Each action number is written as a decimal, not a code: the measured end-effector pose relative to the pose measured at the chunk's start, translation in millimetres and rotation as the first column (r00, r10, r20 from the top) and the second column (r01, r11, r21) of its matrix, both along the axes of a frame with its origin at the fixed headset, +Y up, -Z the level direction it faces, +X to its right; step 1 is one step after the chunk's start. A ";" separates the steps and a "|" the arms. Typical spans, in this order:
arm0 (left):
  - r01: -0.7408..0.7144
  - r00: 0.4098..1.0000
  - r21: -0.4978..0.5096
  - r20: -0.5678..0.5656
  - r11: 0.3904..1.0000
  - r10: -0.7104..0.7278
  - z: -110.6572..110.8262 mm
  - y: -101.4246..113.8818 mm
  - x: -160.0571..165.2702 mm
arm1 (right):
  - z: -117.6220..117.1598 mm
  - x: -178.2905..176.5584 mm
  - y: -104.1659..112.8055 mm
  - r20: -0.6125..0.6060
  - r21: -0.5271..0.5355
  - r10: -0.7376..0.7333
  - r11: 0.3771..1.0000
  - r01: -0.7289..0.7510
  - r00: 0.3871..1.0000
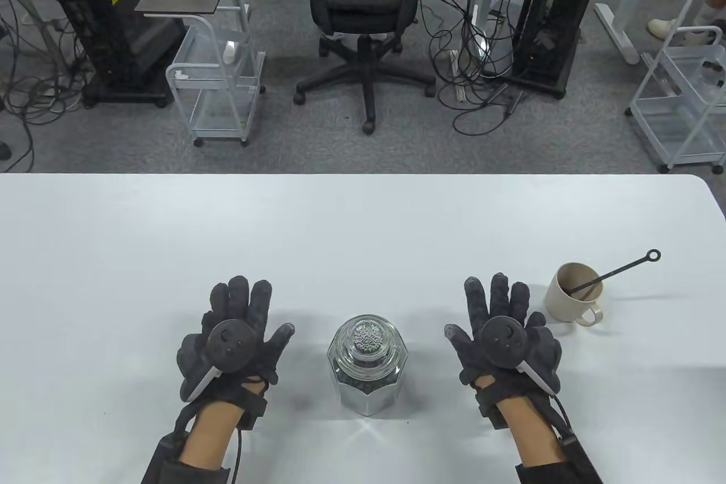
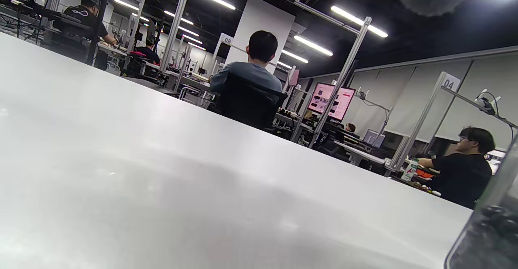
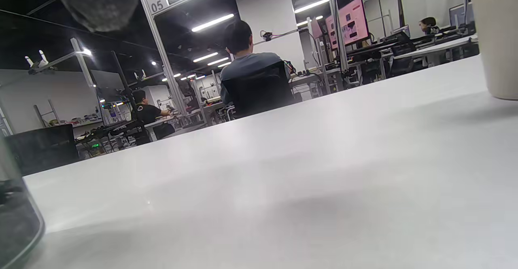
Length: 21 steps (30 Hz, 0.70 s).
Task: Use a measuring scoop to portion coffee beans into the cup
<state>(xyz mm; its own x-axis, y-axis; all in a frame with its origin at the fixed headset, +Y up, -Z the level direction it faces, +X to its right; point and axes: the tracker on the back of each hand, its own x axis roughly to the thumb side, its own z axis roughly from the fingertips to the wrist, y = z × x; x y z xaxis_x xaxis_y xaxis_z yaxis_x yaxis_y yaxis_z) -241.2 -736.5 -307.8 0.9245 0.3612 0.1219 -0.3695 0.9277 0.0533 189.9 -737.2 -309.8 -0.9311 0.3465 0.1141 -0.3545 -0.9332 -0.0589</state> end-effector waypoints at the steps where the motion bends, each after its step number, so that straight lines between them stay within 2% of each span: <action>1: 0.001 1.000 -0.003 -0.001 1.000 -0.001 0.1 -0.1 -0.3 | 0.0 0.4 -0.6 0.002 -0.007 0.005 1.000 -0.005 1.000; 21: -0.032 0.999 -0.005 -0.002 0.999 0.032 3.1 3.7 -0.3 | 2.5 -4.4 -1.0 0.001 -0.025 -0.058 0.998 0.058 0.998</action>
<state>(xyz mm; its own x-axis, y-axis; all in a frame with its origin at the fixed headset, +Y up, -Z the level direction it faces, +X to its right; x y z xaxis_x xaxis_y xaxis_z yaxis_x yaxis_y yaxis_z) -241.5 -732.8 -304.8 0.9127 0.3910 0.1184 -0.3987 0.9158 0.0494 185.5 -738.2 -307.3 -0.9093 0.4028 0.1048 -0.4082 -0.9122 -0.0354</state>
